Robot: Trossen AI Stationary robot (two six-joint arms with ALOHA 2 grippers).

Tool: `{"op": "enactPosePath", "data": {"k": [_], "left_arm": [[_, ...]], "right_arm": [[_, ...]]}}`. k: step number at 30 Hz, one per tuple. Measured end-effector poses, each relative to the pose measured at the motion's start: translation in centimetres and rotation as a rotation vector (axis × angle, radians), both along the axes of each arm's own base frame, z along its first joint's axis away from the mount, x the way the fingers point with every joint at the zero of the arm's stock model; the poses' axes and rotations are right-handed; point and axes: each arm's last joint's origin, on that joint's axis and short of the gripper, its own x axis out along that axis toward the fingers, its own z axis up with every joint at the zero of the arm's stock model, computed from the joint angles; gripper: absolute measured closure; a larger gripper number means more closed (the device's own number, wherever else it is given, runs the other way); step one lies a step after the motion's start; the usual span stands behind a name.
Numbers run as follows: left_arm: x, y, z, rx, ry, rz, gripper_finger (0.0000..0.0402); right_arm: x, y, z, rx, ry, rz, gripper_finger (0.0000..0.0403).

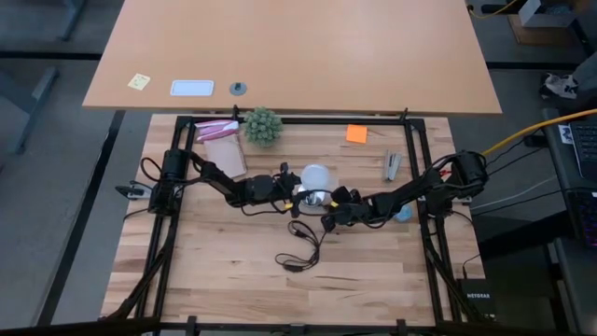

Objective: Screw lightbulb
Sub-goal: Insert the lightbulb into the lamp

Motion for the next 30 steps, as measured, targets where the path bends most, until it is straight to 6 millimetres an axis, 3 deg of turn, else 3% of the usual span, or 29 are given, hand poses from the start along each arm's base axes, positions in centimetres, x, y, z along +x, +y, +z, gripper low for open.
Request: {"op": "enactPosePath", "data": {"k": [8,30], "left_arm": [[-0.06,-0.02,-0.27,-0.001,0.019,-0.003,0.0245],[-0.03,-0.06,-0.32,-0.003,0.034,-0.007,0.0245]], "right_arm": [[-0.46,-0.34,-0.26,-0.059,0.029,-0.074,0.0379],[-0.75,-0.54,-0.36,-0.138,0.074,-0.077,0.0379]]}}
